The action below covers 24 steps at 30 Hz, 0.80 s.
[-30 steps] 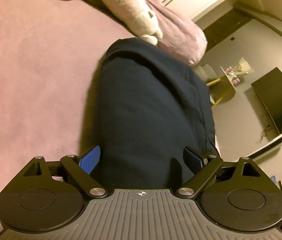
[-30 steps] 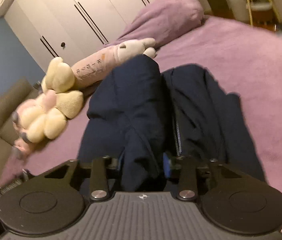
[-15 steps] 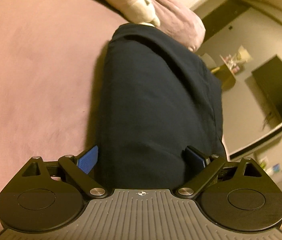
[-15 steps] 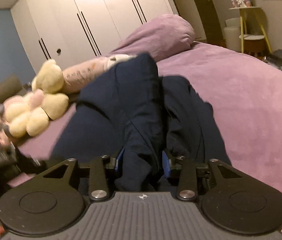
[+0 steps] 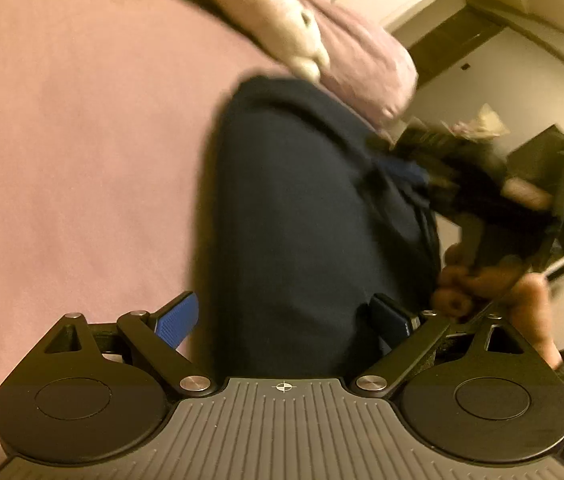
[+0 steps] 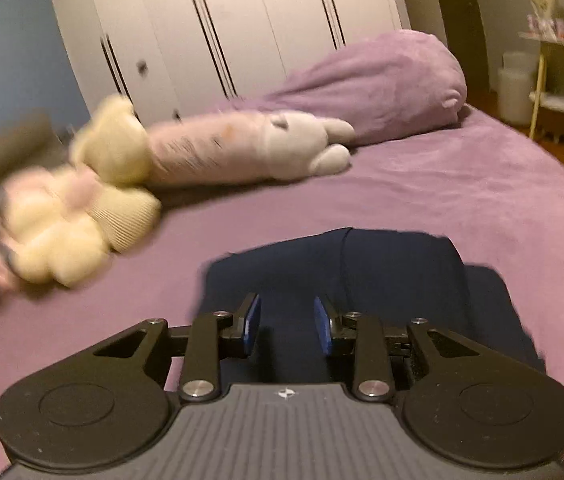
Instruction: Fold large clothes
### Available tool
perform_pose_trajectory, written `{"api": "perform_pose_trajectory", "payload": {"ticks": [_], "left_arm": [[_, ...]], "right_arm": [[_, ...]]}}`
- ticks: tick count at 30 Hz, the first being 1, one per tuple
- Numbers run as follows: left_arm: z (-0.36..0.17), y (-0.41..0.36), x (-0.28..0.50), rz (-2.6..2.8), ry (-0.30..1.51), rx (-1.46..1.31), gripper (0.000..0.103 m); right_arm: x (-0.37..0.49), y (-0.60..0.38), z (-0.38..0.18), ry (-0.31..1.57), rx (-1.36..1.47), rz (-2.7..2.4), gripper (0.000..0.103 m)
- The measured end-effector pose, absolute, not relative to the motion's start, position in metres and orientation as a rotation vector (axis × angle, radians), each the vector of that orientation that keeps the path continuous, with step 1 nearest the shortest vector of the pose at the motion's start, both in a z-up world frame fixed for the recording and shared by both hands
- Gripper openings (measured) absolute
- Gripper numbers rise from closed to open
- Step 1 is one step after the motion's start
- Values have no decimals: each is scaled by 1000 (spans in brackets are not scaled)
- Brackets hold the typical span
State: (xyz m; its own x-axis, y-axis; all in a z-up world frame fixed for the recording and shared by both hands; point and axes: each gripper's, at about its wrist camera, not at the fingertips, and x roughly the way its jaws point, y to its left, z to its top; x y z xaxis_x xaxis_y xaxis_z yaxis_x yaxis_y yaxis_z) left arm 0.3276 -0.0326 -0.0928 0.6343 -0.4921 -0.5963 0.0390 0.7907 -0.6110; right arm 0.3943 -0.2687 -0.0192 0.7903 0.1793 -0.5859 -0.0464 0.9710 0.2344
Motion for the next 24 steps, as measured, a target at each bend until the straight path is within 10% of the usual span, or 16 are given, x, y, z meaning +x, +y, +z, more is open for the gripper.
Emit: {"api": "perform_pose_trajectory", "payload": {"ticks": [6, 24], "left_arm": [[-63, -64, 383, -213, 746, -497, 97], [-143, -120, 455, -141, 790, -512, 103]], "right_arm": [[422, -290, -72, 696, 113, -29, 0], [392, -368, -122, 529, 408, -134, 0]]}}
